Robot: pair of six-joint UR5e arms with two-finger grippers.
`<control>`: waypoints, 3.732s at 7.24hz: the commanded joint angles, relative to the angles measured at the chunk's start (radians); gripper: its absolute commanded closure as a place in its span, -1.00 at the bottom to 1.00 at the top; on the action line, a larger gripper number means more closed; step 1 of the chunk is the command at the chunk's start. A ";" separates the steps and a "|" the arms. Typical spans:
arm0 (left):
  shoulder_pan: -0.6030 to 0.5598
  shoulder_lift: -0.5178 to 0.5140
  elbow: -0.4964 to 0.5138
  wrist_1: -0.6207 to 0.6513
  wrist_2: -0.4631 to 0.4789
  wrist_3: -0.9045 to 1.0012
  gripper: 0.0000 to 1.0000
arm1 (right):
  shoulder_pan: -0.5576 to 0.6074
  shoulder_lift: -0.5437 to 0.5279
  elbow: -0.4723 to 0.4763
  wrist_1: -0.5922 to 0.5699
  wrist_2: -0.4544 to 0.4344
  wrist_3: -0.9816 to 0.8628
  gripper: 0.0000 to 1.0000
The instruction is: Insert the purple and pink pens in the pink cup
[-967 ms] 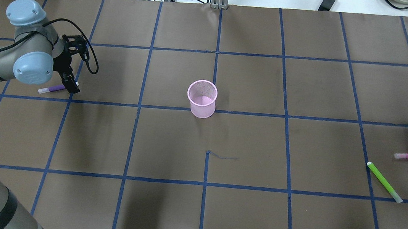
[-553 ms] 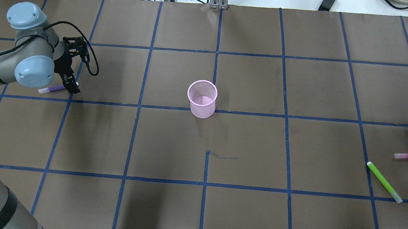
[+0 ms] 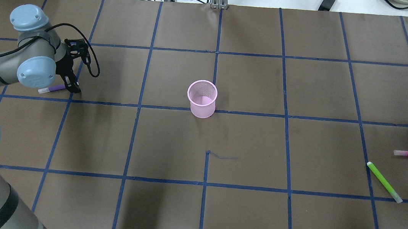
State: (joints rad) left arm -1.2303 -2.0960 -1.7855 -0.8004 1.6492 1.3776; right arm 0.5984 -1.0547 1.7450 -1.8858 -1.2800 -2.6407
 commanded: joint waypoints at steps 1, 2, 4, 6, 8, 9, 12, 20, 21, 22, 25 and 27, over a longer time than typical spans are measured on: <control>0.000 -0.001 0.005 0.000 0.001 -0.006 0.72 | 0.000 -0.011 -0.007 0.010 -0.021 0.014 0.90; 0.000 0.001 0.006 0.000 0.003 -0.009 0.77 | 0.009 -0.063 -0.010 0.016 -0.039 0.056 0.91; 0.000 0.022 0.024 -0.011 0.014 -0.011 0.95 | 0.070 -0.198 -0.008 0.095 -0.039 0.195 0.91; 0.000 0.043 0.025 -0.022 0.011 -0.015 0.98 | 0.182 -0.344 -0.008 0.204 -0.045 0.432 0.90; 0.015 0.085 0.026 -0.031 -0.015 -0.023 1.00 | 0.362 -0.453 -0.008 0.247 -0.071 0.694 0.90; 0.020 0.109 0.022 -0.057 -0.067 -0.032 1.00 | 0.459 -0.494 -0.010 0.248 -0.097 0.855 0.90; 0.015 0.200 0.009 -0.100 -0.174 -0.116 1.00 | 0.767 -0.532 -0.031 0.222 -0.143 1.291 0.90; 0.055 0.261 -0.018 -0.221 -0.315 -0.158 1.00 | 1.434 -0.159 -0.307 0.088 -0.533 1.964 0.78; 0.058 0.260 -0.018 -0.223 -0.315 -0.158 1.00 | 1.442 -0.150 -0.303 0.103 -0.556 1.964 0.77; 0.060 0.260 -0.018 -0.223 -0.315 -0.158 1.00 | 1.445 -0.121 -0.305 0.109 -0.565 1.964 0.78; 0.058 0.260 -0.018 -0.223 -0.315 -0.160 1.00 | 1.512 -0.055 -0.309 0.102 -0.657 2.004 0.76; 0.058 0.258 -0.018 -0.223 -0.315 -0.160 1.00 | 1.512 -0.045 -0.311 0.102 -0.657 2.006 0.68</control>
State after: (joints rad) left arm -1.1719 -1.8367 -1.8040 -1.0225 1.3345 1.2180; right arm 2.1085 -1.1094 1.4353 -1.7833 -1.9355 -0.6392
